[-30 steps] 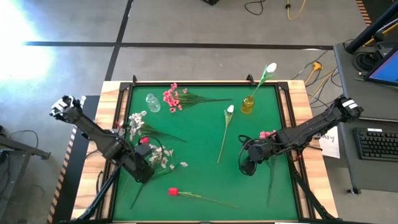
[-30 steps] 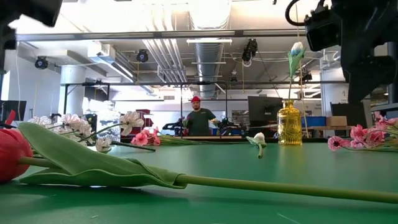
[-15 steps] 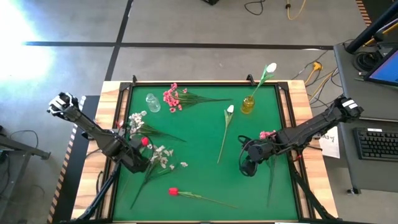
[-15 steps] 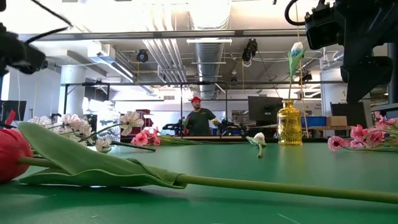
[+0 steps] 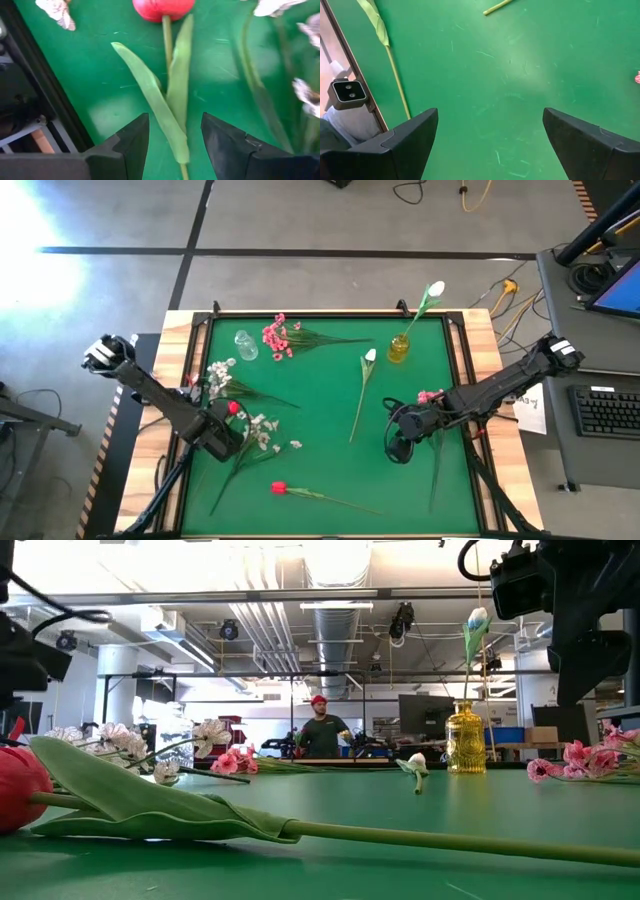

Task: Sort flowers into vase by color
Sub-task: Put the left red tulip into the transparent vase

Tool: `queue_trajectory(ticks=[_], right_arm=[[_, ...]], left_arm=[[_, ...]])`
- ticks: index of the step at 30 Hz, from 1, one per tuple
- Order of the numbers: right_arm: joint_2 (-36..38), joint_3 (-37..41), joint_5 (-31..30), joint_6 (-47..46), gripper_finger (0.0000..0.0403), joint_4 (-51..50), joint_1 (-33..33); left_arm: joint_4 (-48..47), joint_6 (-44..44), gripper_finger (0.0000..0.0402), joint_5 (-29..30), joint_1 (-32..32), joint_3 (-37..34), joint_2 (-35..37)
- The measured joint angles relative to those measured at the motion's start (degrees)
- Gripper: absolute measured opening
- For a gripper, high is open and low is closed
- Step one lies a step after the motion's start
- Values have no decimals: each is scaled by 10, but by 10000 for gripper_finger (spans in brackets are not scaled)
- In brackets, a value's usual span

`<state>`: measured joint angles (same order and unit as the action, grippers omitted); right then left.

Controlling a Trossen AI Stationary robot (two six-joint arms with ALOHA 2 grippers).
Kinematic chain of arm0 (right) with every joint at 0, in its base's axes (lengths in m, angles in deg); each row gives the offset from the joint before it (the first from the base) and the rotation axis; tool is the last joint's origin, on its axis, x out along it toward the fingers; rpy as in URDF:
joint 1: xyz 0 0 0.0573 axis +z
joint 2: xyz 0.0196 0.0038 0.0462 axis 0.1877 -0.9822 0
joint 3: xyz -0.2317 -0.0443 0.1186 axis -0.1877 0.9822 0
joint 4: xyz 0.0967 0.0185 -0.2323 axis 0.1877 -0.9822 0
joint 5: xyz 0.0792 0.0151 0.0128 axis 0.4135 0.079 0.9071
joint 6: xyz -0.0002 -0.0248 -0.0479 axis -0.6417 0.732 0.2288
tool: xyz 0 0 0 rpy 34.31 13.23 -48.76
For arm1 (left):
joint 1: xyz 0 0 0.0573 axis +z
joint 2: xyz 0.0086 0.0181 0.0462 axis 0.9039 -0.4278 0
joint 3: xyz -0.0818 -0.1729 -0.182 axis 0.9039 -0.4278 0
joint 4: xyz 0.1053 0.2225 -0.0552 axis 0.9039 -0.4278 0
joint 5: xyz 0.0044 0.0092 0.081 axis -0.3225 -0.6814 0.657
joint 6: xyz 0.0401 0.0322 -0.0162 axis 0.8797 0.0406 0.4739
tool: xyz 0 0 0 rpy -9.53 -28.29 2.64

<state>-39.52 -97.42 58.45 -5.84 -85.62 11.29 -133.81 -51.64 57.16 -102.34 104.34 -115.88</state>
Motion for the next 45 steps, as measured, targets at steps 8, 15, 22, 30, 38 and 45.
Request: queue_trajectory(ticks=[8,15,22,30,38,45], right_arm=[[0,0,0,0,352,0,0],[0,0,0,5,352,0,0],[0,0,-3,10,352,0,0],[0,0,-16,18,352,2,2],[0,0,-31,32,352,4,2],[0,0,-41,62,352,5,10]], left_arm=[[44,-5,147,-1,1,-2,-48],[63,-13,120,0,1,0,-79],[52,3,41,9,1,15,-80],[-34,6,2,54,0,67,-56],[-139,65,0,145,0,195,-25],[-122,204,0,291,0,289,4]])
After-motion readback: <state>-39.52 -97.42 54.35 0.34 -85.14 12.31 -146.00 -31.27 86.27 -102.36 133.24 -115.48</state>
